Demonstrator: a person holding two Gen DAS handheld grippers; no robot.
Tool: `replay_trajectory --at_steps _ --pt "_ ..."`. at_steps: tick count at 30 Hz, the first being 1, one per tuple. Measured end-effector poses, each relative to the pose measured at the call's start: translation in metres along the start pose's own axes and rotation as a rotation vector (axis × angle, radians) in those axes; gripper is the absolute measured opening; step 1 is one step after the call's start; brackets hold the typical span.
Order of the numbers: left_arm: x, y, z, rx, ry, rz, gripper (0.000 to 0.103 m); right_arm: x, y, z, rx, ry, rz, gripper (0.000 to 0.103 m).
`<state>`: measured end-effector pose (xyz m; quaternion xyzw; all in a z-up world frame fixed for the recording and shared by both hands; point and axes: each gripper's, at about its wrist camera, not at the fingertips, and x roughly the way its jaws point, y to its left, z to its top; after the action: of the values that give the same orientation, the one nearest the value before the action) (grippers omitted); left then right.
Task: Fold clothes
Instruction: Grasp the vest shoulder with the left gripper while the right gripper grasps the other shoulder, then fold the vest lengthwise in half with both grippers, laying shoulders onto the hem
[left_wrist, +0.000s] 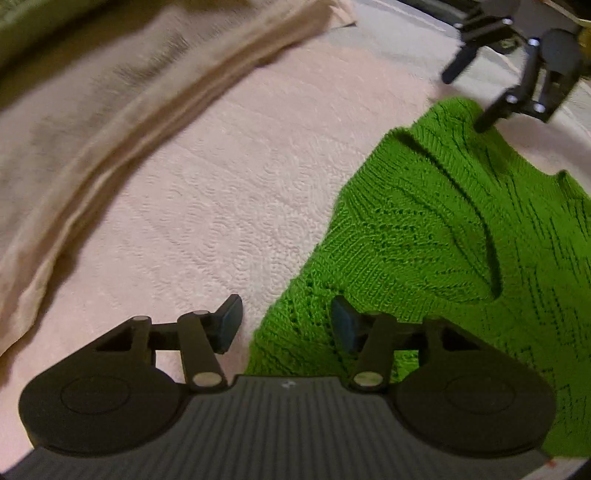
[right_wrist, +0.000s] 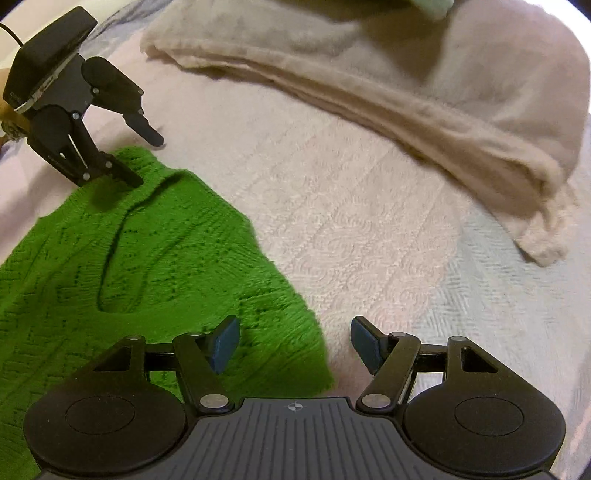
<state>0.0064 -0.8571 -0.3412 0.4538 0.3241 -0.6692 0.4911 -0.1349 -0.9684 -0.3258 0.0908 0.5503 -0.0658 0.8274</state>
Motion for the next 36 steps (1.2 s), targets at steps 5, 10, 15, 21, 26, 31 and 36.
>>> replay_trajectory --at_steps 5,10,15,21,26,31,36 --pt "0.015 0.006 -0.003 0.02 0.027 -0.069 0.048 0.028 -0.009 0.004 -0.02 0.07 0.071 0.056" --pt "0.009 -0.002 -0.004 0.05 0.029 -0.093 0.018 0.023 -0.011 0.003 0.055 0.049 0.121 0.015" --pt "-0.023 -0.017 -0.011 0.068 -0.028 -0.03 0.006 -0.016 0.01 -0.004 0.048 -0.017 0.062 0.01" --pt "-0.097 -0.064 -0.03 0.115 -0.118 0.066 0.005 -0.094 0.077 -0.037 -0.089 -0.129 -0.033 0.01" --pt "-0.163 -0.146 -0.076 0.184 -0.175 0.147 0.005 -0.148 0.16 -0.106 -0.225 -0.233 -0.119 0.009" --pt "-0.204 -0.246 -0.151 0.238 -0.149 0.159 0.005 -0.172 0.259 -0.203 -0.319 -0.265 -0.146 0.009" --pt "-0.202 -0.334 -0.231 0.223 -0.108 0.1 0.005 -0.147 0.339 -0.29 -0.328 -0.201 -0.18 0.009"
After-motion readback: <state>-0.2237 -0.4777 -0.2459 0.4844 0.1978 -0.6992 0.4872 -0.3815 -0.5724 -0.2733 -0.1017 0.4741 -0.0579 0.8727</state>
